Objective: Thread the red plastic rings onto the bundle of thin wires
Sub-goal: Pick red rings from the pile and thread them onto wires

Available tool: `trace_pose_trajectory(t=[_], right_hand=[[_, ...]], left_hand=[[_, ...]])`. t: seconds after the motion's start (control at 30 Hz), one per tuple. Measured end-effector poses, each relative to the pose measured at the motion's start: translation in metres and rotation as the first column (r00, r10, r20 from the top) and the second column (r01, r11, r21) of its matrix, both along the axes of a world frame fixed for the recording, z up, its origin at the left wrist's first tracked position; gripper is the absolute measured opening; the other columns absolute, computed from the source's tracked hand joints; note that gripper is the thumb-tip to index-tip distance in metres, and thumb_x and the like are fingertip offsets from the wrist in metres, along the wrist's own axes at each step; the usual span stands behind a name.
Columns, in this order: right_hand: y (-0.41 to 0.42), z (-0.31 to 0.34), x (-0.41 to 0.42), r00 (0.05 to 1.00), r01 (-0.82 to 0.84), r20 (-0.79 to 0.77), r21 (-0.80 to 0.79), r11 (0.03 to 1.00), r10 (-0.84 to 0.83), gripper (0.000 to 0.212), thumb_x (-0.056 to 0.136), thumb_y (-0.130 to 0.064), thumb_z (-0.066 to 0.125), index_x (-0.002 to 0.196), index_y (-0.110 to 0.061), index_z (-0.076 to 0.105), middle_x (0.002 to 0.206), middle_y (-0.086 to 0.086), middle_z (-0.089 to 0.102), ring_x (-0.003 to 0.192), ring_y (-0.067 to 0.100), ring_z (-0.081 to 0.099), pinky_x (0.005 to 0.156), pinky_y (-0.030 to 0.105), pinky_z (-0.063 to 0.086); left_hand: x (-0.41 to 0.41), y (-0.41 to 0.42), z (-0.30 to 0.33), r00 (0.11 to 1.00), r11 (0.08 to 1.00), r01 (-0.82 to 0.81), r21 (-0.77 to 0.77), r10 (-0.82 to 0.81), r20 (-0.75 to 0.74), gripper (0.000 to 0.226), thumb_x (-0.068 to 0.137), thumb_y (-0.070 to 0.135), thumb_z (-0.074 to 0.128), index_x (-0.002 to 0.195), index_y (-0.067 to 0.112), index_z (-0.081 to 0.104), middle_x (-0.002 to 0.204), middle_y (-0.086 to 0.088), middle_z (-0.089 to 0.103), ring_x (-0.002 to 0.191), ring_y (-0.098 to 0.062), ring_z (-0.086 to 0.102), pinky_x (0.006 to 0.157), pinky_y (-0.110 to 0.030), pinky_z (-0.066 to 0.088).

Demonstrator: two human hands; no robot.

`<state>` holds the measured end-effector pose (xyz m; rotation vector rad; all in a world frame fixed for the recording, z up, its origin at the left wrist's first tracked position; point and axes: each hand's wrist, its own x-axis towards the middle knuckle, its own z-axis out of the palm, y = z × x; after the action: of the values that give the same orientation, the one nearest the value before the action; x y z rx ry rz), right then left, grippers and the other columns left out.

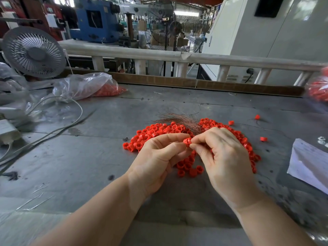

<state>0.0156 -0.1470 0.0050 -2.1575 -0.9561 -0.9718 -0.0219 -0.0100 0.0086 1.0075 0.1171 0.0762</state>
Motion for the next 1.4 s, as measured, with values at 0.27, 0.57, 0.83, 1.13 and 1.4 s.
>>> trace_pose_trajectory(t=[0.27,0.57,0.83,1.13,1.4], right_hand=[[-0.0001,-0.0005,-0.0001,0.999,-0.015,-0.029,0.028,0.999,0.016,0.009,0.082,-0.012,0.064,0.076,-0.005,0.067,0.073,0.001,0.063,0.070,0.021,0.056,0.068,0.029,0.044],[0.0001,-0.0004,0.0013,0.988,-0.071,-0.125,0.109,0.992,0.085,0.008,0.081,-0.012,0.064,0.079,-0.006,0.069,0.077,-0.002,0.063,0.075,0.015,0.057,0.071,0.024,0.045],[0.0003,0.0015,0.0002,0.998,-0.028,-0.059,0.003,1.000,0.028,0.010,0.083,-0.014,0.062,0.077,-0.006,0.065,0.075,0.000,0.060,0.072,0.021,0.055,0.068,0.032,0.044],[-0.0012,0.0027,-0.0005,0.995,-0.075,-0.061,0.014,0.997,0.076,0.008,0.083,-0.009,0.061,0.078,-0.005,0.065,0.078,0.001,0.060,0.074,0.021,0.055,0.070,0.029,0.045],[0.0010,0.0027,0.0020,0.974,-0.145,-0.157,0.135,0.980,0.165,0.005,0.081,-0.008,0.063,0.077,-0.008,0.066,0.078,-0.004,0.059,0.076,0.010,0.054,0.072,0.017,0.042]], left_hand=[[0.0002,-0.0002,-0.0004,1.000,1.000,0.003,-0.014,-0.003,0.000,0.020,0.073,-0.007,0.060,0.075,0.006,0.074,0.074,-0.011,0.070,0.064,-0.013,0.068,0.064,-0.017,0.056],[0.0025,0.0029,-0.0023,0.999,0.996,0.038,-0.075,-0.038,-0.006,0.020,0.063,0.000,0.063,0.080,0.001,0.074,0.076,-0.012,0.071,0.067,-0.014,0.069,0.065,-0.018,0.056],[0.0016,0.0022,-0.0020,0.999,0.999,0.025,-0.023,-0.026,-0.024,0.025,0.080,-0.009,0.056,0.077,0.006,0.076,0.073,-0.009,0.071,0.066,-0.012,0.069,0.062,-0.017,0.055],[0.0002,0.0019,0.0008,0.999,0.998,0.039,-0.047,-0.040,-0.036,0.026,0.081,-0.009,0.055,0.077,0.005,0.076,0.075,-0.011,0.071,0.066,-0.013,0.068,0.065,-0.018,0.056],[0.0002,0.0013,0.0010,0.998,0.996,0.045,-0.080,-0.048,-0.030,0.025,0.079,-0.010,0.054,0.076,0.003,0.075,0.073,-0.011,0.071,0.064,-0.013,0.069,0.061,-0.017,0.056]])
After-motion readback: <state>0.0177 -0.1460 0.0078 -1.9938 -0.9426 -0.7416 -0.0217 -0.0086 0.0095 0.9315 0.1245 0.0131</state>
